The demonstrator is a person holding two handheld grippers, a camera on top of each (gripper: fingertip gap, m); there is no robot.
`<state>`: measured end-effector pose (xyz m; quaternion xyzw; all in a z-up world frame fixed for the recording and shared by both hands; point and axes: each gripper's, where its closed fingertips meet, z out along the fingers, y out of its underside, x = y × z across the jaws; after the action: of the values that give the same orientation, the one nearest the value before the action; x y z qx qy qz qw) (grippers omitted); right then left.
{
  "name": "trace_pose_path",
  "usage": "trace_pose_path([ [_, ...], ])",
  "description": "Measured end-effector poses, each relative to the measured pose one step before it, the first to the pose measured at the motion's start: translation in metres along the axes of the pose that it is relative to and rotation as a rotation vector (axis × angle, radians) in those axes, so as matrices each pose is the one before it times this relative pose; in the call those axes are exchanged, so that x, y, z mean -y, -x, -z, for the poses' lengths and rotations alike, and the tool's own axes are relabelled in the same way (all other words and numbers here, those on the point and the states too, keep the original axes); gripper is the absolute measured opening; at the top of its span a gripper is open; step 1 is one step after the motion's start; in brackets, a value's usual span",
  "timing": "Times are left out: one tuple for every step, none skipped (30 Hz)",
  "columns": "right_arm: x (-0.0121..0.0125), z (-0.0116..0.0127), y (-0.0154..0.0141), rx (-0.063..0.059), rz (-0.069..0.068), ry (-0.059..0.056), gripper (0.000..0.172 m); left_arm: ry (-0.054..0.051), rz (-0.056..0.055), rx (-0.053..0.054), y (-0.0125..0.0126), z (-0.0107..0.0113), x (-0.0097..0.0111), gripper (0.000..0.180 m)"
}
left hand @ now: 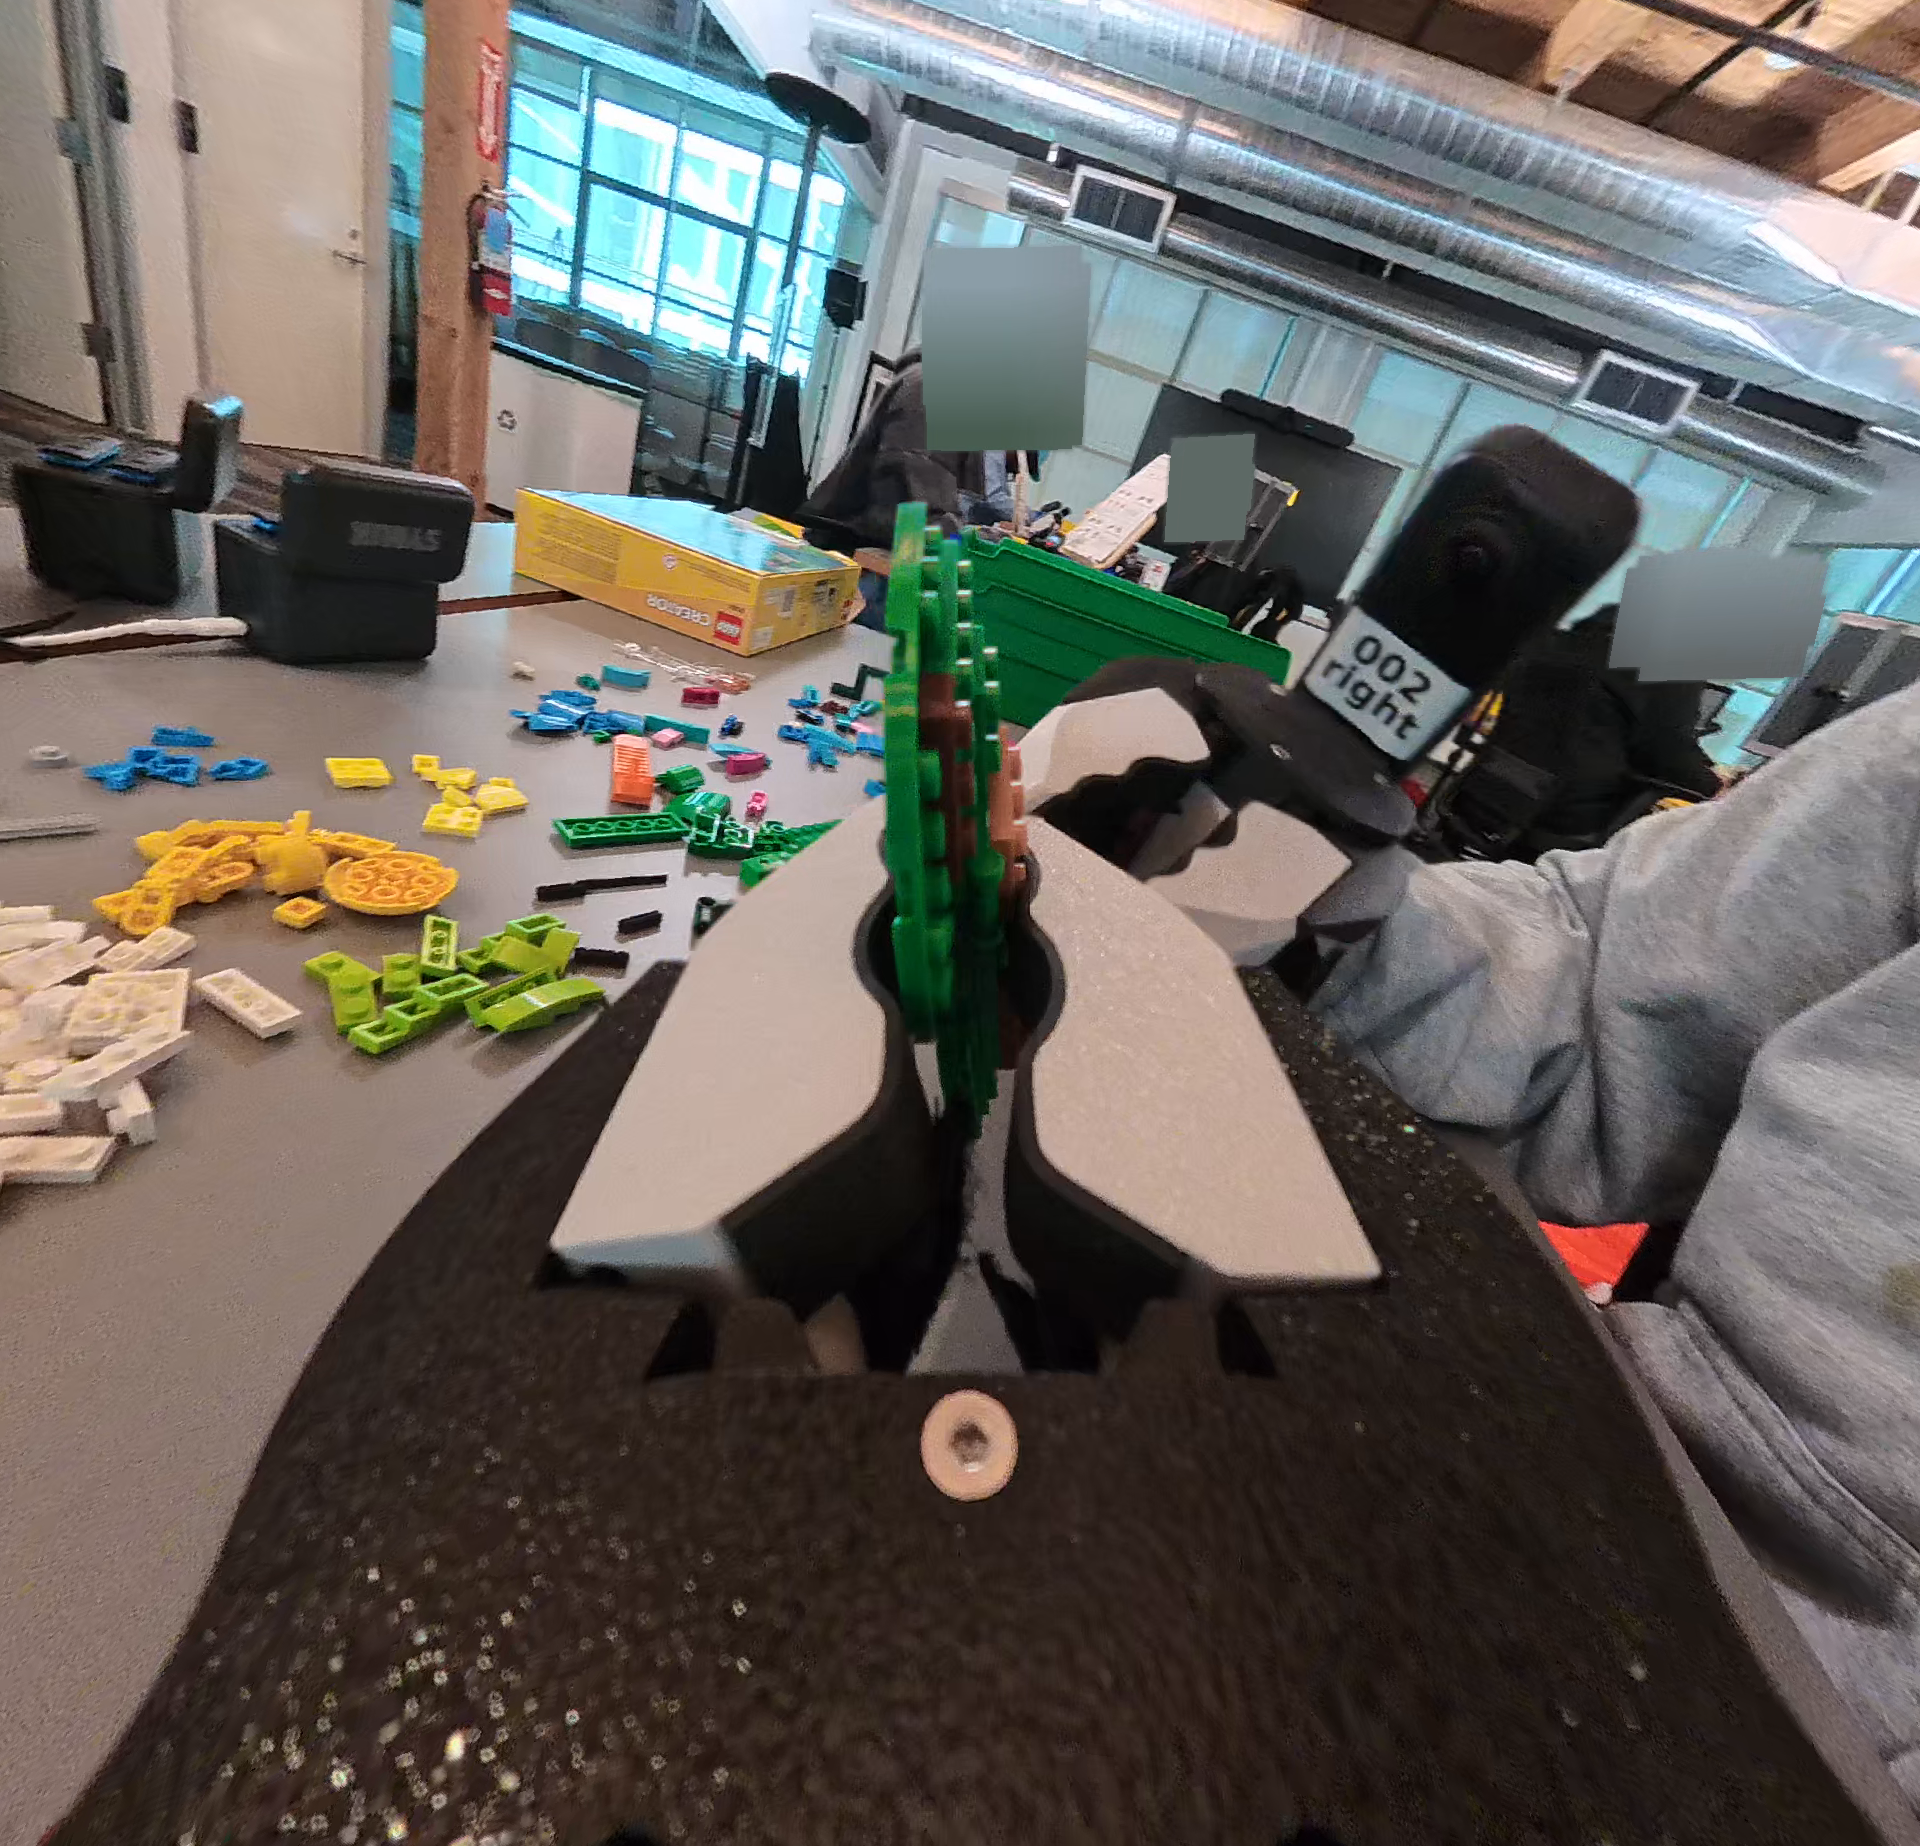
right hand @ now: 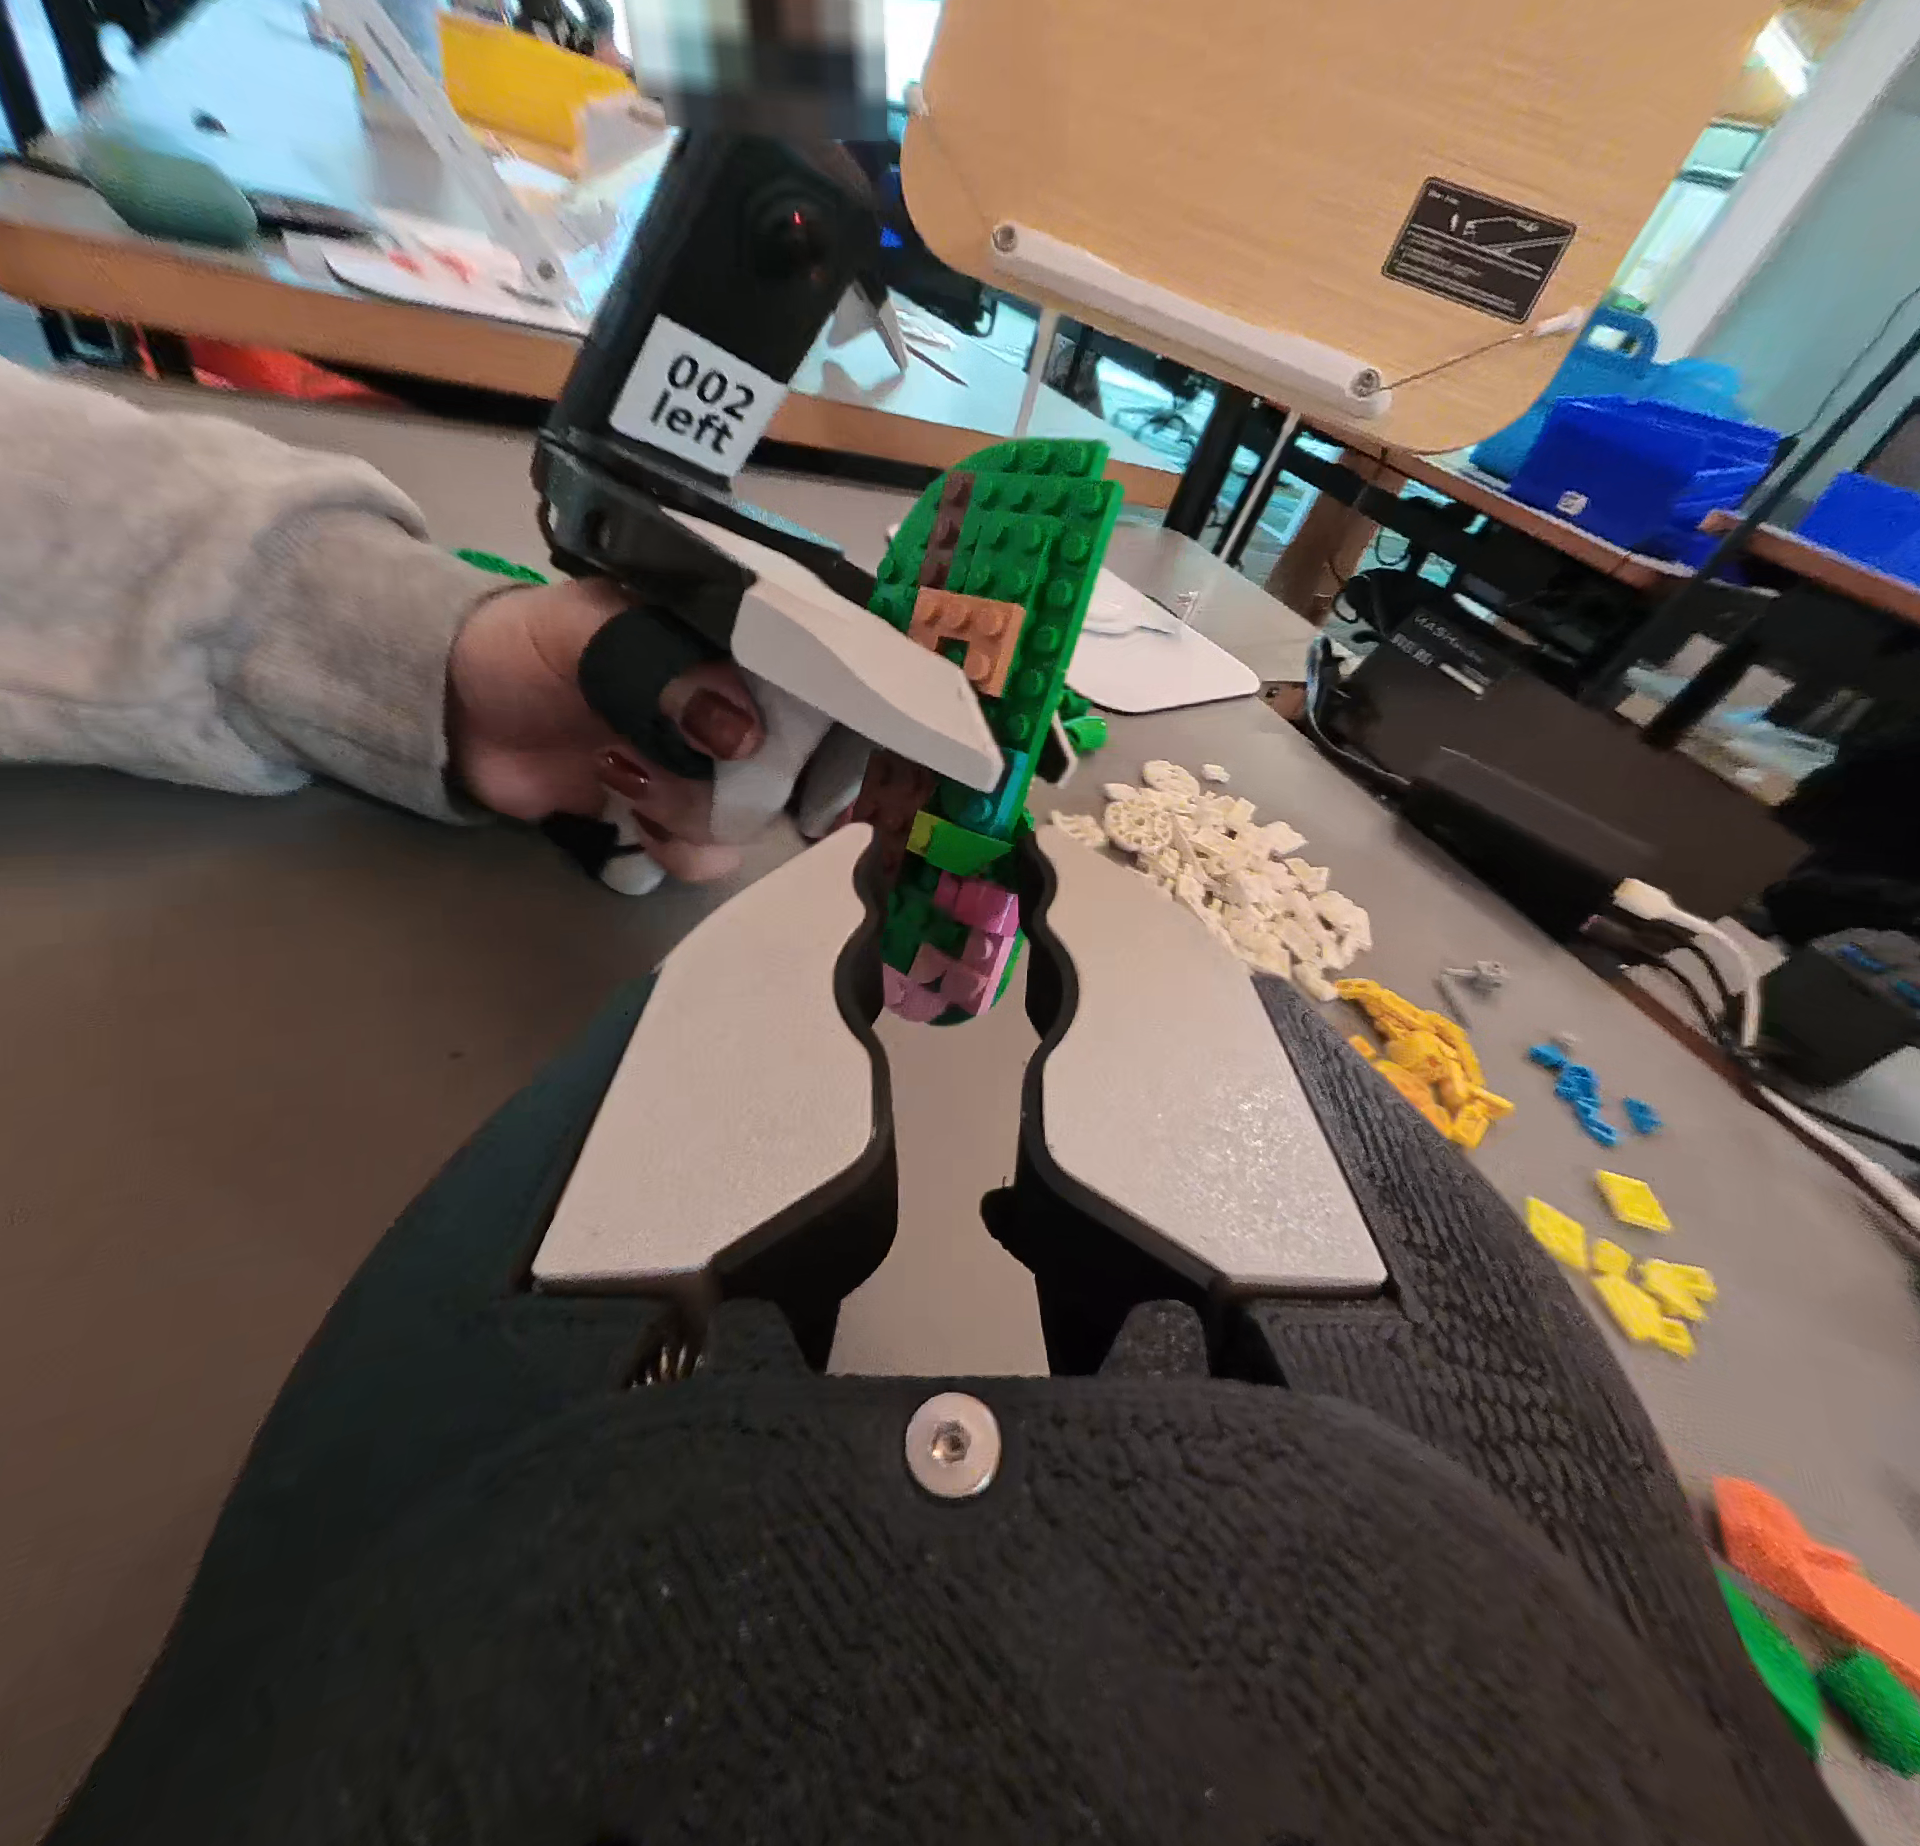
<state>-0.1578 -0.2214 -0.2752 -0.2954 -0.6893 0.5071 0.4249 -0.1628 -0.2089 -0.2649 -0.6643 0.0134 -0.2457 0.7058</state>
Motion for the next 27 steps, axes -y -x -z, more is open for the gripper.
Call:
trace_pose_path([
  [0.00161,0.0006,0.00053,0.0103,-0.0179,-0.0137,0.021,0.0059,-0.0032,-0.0128,-0.00186,-0.00049,-0.0008,0.013],
  [0.00144,0.00028,0.00107,0.0069,-0.0019,-0.0103,0.019,0.0044,-0.0035,-0.013,-0.0019,-0.0003,-0.00048,0.013],
  [0.00043,0.00026,-0.00007,-0.0034,0.0106,-0.002,0.017,0.0011,-0.0016,-0.0079,-0.00112,-0.00001,-0.00011,0.013],
  [0.00067,0.00034,-0.00055,-0.0081,0.0139,-0.0012,0.014,0.0006,-0.0013,-0.0116,-0.00146,-0.00008,-0.00011,0.013],
  [0.00056,0.00037,0.00049,0.0016,0.0117,-0.0004,0.013,-0.0015,-0.0029,-0.0068,-0.00113,0.00013,0.00019,0.014],
  [-0.00019,0.00015,0.00029,0.0028,0.0077,0.0044,0.013,0.0001,-0.0025,0.0026,0.00003,0.00001,0.00005,0.013],
  [-0.00047,0.00014,0.00046,0.005,0.0054,0.0034,0.013,0.0008,-0.0043,0.0022,-0.00016,-0.00006,-0.00014,0.014],
  [0.00006,0.00048,0.00097,0.0088,0.0035,-0.0008,0.013,-0.0018,-0.0021,-0.0027,-0.00062,0.00012,0.00013,0.014],
  [0.00001,0.00016,0.00138,0.0125,-0.0028,0.0004,0.017,-0.005,0.0002,0.0033,0.00016,0.00007,0.00053,0.013],
  [0.0003,0.00009,0.00209,0.0163,-0.0043,0.0001,0.021,-0.0047,-0.0012,0.0033,0.00021,0.00019,0.00048,0.013],
  [0.00051,0.00022,0.00145,0.0096,0.0006,0.0006,0.024,-0.0036,0.0001,-0.0035,-0.00047,0.00029,0.00044,0.014],
  [0.0,-0.00007,-0.00043,-0.0072,0.0046,0.005,0.022,-0.0034,-0.0014,0.002,0.00007,0.00018,0.00042,0.013],
  [-0.00049,-0.00042,-0.00164,-0.0203,0.0106,0.0069,0.019,-0.0007,-0.0058,0.0083,0.0004,-0.00009,-0.00002,0.013],
  [-0.00053,-0.00036,-0.00165,-0.0245,0.0248,0.0042,0.017,-0.0031,-0.0024,0.0061,0.00025,-0.00009,0.00033,0.013],
  [-0.00064,-0.00003,-0.00188,-0.0301,0.0394,0.0074,0.014,-0.0031,0.0032,0.0051,0.00036,-0.00014,0.00019,0.013],
  [-0.00075,-0.00048,-0.00105,-0.026,0.0383,0.0085,0.014,-0.0054,0.0069,0.009,0.00104,-0.00011,0.00032,0.013],
  [-0.00063,-0.00091,-0.00096,-0.025,0.0196,0.0074,0.014,-0.0045,0.0077,0.0115,0.00178,0.00025,0.00049,0.013],
  [-0.00076,-0.00127,-0.00108,-0.0247,0.0078,0.0068,0.014,-0.003,0.0082,0.0112,0.00214,0.0003,0.00043,0.013],
  [-0.0001,-0.00092,-0.00092,-0.0232,0.0132,0.0018,0.014,-0.0041,0.0078,0.0075,0.00156,0.00036,0.00047,0.013],
  [-0.00025,-0.00073,-0.0009,-0.0252,0.0256,0.0031,0.012,-0.0021,0.0037,0.0125,0.00174,0.00001,0.00031,0.014],
  [-0.00067,-0.00059,-0.0006,-0.0264,0.0406,0.0074,0.012,-0.0026,0.0017,0.0195,0.00252,0.0002,0.00031,0.013],
  [-0.00057,-0.00035,0.00169,-0.0147,0.0507,0.0045,0.011,-0.011,0.0109,0.0127,0.00249,0.00063,0.00132,0.013],
  [-0.00101,-0.0007,0.00165,-0.0196,0.0378,0.0042,0.011,-0.0099,0.0247,-0.0059,0.00092,0.00097,0.00099,0.013],
  [-0.00005,-0.0003,-0.00025,-0.0262,0.0243,0.0008,0.006,-0.001,0.0166,0.0002,0.00131,0.00033,0.00019,0.014],
  [0.00193,0.00017,0.00155,-0.0043,0.0078,-0.0137,0.003,-0.019,0.0076,0.0224,0.00396,0.00122,0.00255,0.013],
  [0.00073,-0.00038,0.00177,0.005,-0.0064,-0.0064,0.003,-0.002,0.0129,-0.0062,0.00002,0.00041,0.00012,0.013],
  [-0.00036,-0.00062,0.00108,0.0073,-0.0104,-0.0018,0.003,-0.0034,-0.0008,0.0112,0.00149,0.00028,0.00042,0.014],
])
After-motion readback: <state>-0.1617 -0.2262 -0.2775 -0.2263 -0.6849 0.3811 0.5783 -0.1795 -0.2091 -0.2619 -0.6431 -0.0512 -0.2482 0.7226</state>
